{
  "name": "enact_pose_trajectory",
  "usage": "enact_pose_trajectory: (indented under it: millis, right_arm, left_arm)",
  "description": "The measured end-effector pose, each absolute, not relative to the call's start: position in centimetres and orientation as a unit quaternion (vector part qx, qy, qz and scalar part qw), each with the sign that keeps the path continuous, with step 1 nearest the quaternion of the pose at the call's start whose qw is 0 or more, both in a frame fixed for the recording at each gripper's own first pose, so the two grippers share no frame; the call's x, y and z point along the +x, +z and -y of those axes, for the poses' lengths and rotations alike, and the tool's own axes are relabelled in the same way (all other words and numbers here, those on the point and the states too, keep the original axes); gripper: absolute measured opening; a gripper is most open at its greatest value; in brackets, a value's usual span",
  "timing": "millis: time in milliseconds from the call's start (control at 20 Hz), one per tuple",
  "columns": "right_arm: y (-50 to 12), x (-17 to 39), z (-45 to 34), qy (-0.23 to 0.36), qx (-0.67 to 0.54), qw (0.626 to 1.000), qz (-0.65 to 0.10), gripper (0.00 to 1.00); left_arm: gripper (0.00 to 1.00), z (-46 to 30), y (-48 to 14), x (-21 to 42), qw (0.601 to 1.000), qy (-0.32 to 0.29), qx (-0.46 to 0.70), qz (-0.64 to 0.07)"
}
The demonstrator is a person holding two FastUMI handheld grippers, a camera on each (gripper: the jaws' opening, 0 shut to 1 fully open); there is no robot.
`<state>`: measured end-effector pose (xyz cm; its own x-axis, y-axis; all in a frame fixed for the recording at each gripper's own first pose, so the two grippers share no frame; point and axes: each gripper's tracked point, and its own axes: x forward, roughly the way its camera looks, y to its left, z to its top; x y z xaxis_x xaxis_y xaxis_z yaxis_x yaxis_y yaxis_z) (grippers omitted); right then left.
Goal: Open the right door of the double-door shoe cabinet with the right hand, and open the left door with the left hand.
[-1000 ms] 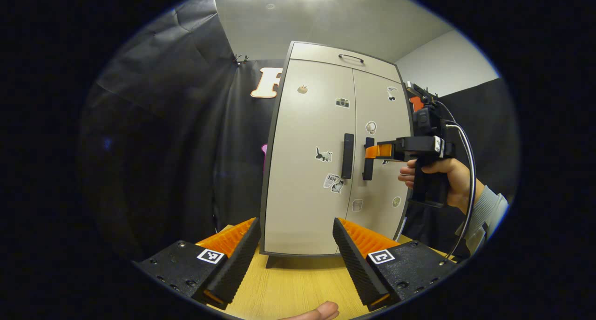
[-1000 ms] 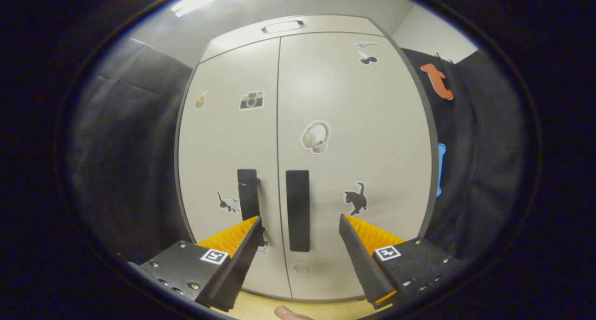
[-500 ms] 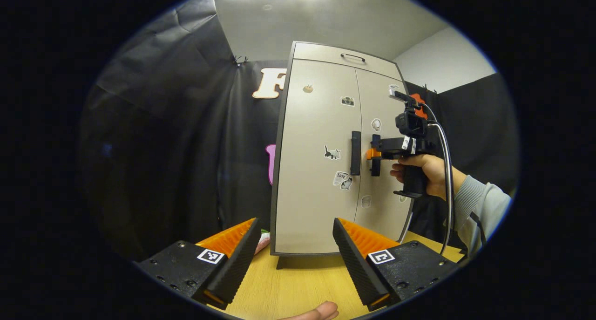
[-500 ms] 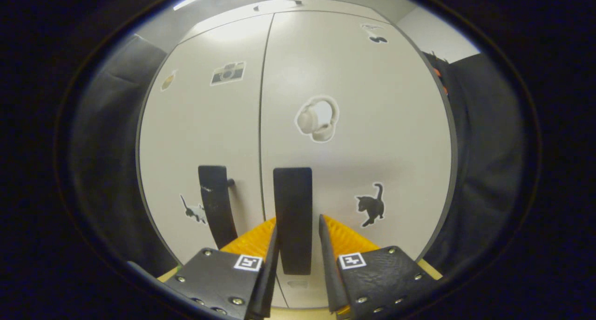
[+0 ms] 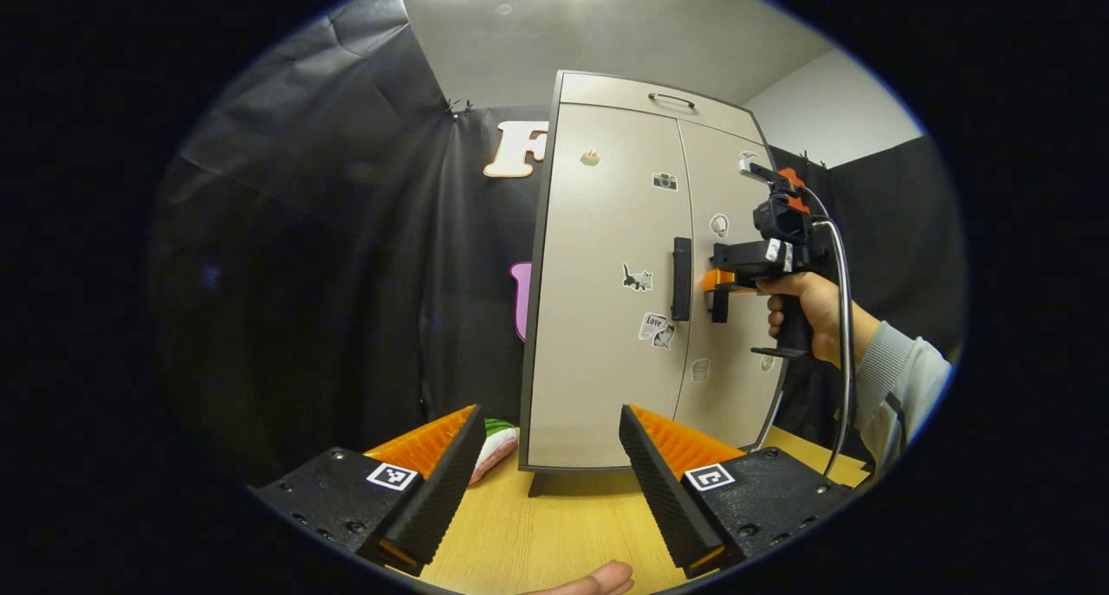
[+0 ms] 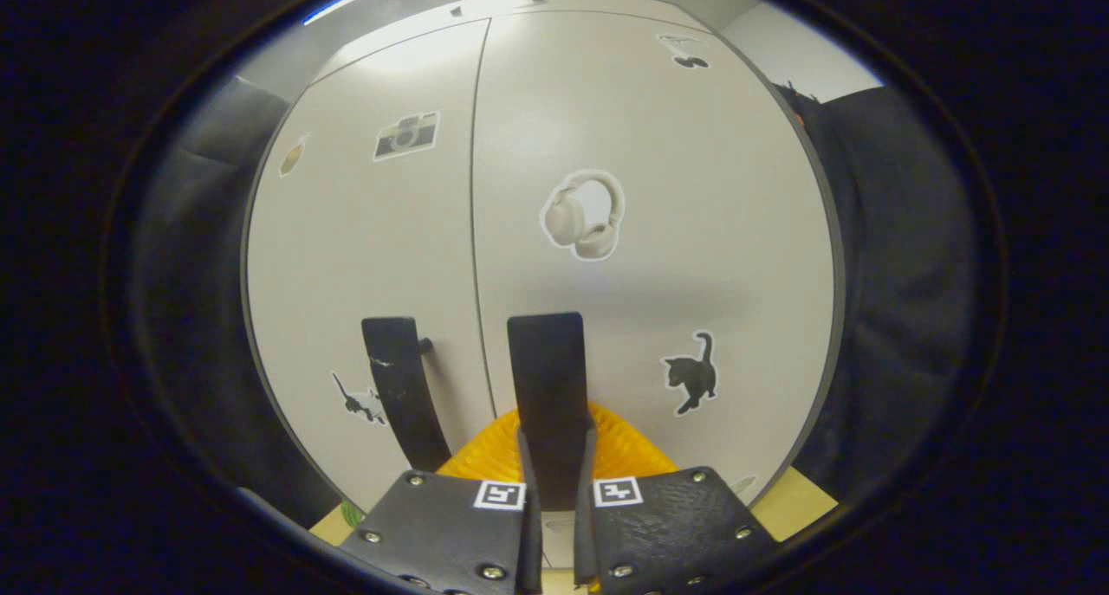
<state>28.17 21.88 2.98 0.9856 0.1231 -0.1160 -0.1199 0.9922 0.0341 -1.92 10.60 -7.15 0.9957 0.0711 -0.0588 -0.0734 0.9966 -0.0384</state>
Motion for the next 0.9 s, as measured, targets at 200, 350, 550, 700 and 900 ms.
enact_pose_trajectory:
  millis: [200,350,550,700,900]
  right_arm:
    - [3.3,26.8,-21.7,0.094,0.014,0.994,-0.061,0.14]
    - [3.6,25.9,-21.3,0.126,0.029,0.989,-0.065,0.14]
    - [4.0,24.9,-20.6,0.156,0.015,0.986,-0.063,0.15]
    - [4.1,24.5,-20.2,0.165,0.011,0.984,-0.068,0.14]
    - [4.3,23.7,-19.3,0.169,0.007,0.982,-0.079,0.14]
  left_arm:
    - [0.96,-9.0,-5.9,-2.4,0.999,0.025,-0.006,-0.021]
    - [0.95,-7.8,-4.7,-2.8,1.000,0.016,-0.010,-0.009]
    - [0.95,-6.3,-4.0,-3.2,1.000,0.009,-0.013,-0.003]
    - [0.95,-5.5,-4.0,-3.1,1.000,0.005,-0.018,-0.007]
    - [0.95,-4.3,-4.3,-2.8,1.000,-0.005,-0.026,-0.014]
